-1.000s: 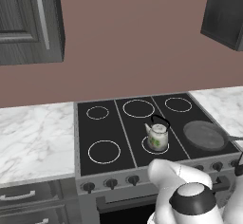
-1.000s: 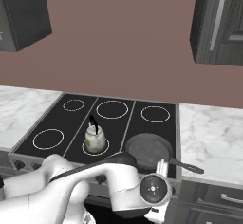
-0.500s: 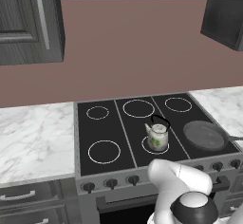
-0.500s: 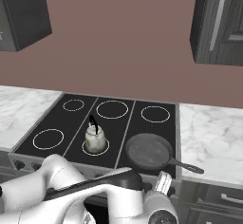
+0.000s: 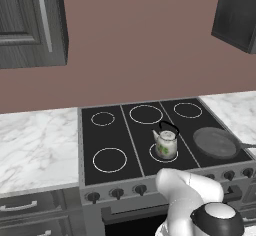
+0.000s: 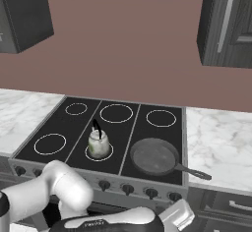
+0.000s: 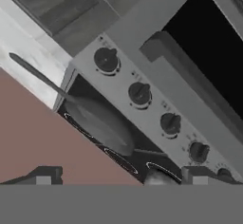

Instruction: Pick the pan from the cabinet and place it on the stove. Then turn on the stove burner for the pan.

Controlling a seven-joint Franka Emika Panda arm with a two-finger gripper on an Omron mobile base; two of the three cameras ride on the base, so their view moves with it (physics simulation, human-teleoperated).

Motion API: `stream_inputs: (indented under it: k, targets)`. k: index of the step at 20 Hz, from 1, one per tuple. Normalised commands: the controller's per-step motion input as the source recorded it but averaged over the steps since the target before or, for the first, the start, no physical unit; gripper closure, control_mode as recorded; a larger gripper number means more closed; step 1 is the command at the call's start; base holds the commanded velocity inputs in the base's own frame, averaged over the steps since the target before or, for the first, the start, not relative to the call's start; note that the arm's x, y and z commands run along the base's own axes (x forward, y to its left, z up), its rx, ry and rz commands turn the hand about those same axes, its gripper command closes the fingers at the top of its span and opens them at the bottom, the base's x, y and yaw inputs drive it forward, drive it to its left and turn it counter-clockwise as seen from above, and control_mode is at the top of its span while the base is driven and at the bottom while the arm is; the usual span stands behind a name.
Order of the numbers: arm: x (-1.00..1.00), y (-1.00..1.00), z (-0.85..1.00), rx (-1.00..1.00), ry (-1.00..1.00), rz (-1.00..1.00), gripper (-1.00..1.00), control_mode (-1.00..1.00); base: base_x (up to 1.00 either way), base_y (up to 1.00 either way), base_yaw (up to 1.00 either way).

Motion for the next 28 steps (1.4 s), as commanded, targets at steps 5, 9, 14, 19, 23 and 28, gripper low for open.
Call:
stream_inputs:
  k: [5,9,14,19,23,28]
  targets:
    - [0.04,0.0,0.0,0.44,-0.12,-0.29,-1.0,-1.0,0.0,0.0,0.0]
    - [0.25,0.0,-0.05,0.42,-0.06,-0.27,-1.0,-1.0,0.0,0.0,0.0]
    - [0.38,0.02,-0.1,0.33,-0.02,-0.23,-1.0,-1.0,0.0,0.0,0.0]
    - [0.24,0.11,-0.11,0.1,0.0,-0.14,-1.0,-1.0,0.0,0.0,0.0]
    - [0.04,0.0,-0.07,-0.03,0.0,0.0,-1.0,-1.0,0.0,0.0,0.0]
    - [0.21,0.0,-0.23,-0.06,-0.01,0.0,-1.0,-1.0,0.0,0.0,0.0]
